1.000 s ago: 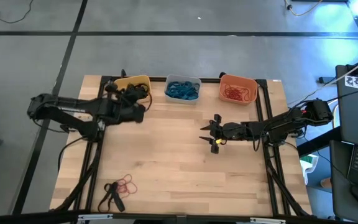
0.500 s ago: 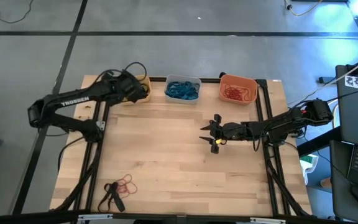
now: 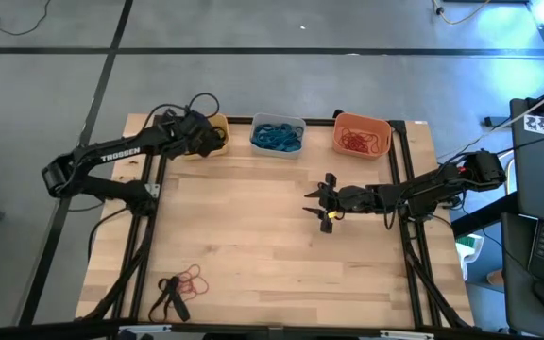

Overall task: Sort rubber bands into baskets
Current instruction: Put the black rubber band into the yellow bin

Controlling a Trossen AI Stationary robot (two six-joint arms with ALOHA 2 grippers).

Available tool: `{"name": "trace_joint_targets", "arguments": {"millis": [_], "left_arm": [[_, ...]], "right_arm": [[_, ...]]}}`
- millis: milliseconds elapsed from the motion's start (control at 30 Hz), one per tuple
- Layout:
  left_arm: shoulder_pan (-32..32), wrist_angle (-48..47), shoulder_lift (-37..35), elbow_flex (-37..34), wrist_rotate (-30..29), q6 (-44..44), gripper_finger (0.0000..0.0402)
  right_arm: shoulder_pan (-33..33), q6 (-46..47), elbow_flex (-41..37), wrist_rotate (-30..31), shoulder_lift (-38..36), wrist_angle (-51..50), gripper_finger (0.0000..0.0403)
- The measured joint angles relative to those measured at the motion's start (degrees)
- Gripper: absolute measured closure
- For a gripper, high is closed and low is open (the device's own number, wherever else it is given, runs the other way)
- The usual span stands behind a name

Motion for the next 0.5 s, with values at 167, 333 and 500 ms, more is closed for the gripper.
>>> {"name": "trace_joint_targets", "arguments": {"millis": [167, 333, 500], "left_arm": [[0.25, -1.06, 0.0, 0.07, 6.88, -1.12, 0.0271], [-0.87, -8.56, -0.02, 4.32, 11.62, -3.04, 0.0225], [-4.5, -22.24, -0.2, 11.62, 12.89, -8.0, 0.0216]], "right_arm": [[-0.01, 0.0, 0.0, 0.0, 0.0, 0.01, 0.022], [-0.01, -0.02, 0.0, 0.01, -0.02, 0.01, 0.022], [0.01, -0.02, 0.0, 0.01, 0.0, 0.01, 0.022]]}}
